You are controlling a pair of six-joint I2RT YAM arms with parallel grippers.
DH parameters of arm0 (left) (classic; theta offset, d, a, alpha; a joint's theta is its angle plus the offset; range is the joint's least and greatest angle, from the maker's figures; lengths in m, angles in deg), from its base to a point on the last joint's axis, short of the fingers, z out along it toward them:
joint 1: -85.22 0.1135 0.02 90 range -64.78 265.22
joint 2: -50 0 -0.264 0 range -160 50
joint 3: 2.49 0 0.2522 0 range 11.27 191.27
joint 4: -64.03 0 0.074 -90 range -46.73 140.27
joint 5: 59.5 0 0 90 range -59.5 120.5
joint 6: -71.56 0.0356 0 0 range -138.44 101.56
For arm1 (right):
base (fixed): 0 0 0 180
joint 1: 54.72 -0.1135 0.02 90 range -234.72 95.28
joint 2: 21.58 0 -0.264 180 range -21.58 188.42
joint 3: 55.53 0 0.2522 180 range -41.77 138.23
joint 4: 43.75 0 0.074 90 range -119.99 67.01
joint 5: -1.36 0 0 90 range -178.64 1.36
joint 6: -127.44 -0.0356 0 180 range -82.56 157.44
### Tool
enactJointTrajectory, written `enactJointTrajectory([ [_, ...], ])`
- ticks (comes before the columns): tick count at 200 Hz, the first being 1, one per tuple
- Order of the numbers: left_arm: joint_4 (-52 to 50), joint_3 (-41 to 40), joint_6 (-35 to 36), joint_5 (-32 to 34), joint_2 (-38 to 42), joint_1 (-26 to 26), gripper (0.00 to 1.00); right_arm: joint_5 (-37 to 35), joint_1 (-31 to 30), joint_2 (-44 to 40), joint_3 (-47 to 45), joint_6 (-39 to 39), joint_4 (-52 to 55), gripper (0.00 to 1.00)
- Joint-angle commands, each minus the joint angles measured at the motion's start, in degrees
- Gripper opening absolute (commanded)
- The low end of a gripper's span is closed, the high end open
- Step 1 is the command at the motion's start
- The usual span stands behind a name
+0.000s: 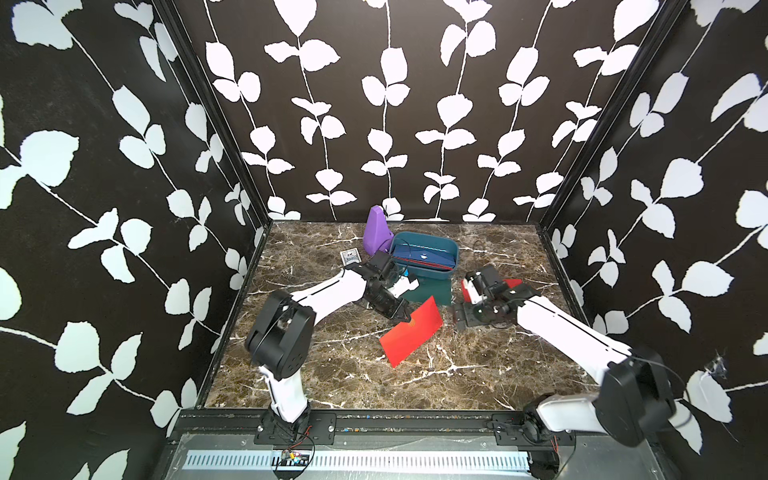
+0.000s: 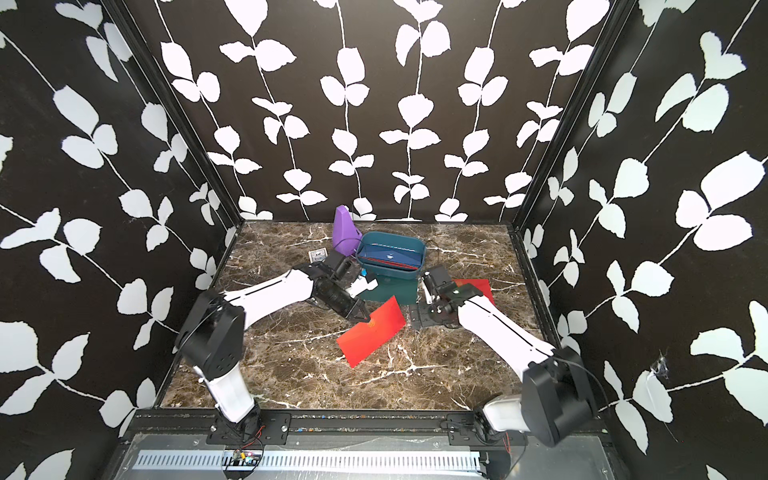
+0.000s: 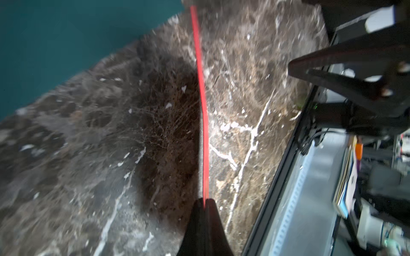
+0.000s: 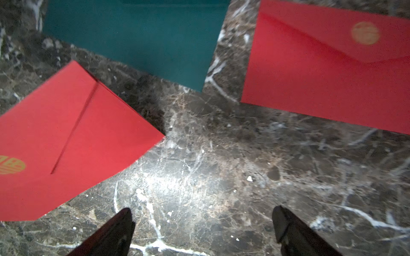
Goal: Put the sealed envelopes into the storage box
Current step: Pick up the envelope from the center of the board, then pick up the storage box at the center of the board.
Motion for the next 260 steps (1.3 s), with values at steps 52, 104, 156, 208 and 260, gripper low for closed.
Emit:
enactJointTrajectory([
  [52,0.1,2.29,-33.35,20.4,16.44,-0.02,0.0,5.71,9.7,-0.86,1.4,-11.53,-8.83,0.74],
  [104,-5.89,5.62,-44.95,41.21,22.55,-1.34,0.0,6.34,10.54,8.6,5.08,-22.08,-23.07,0.48],
  [156,-7.09,10.29,-47.74,46.99,20.63,-6.34,0.0,0.09,10.55,18.42,8.15,-29.46,-36.98,0.49],
  [208,-6.99,8.79,-47.62,48.74,21.81,-7.59,0.0,1.05,11.36,29.47,16.78,-30.92,-40.7,0.45],
  [260,-8.53,8.98,-45.42,49.15,22.76,-7.61,0.0,2.38,12.83,37.33,24.01,-31.67,-39.79,0.31],
])
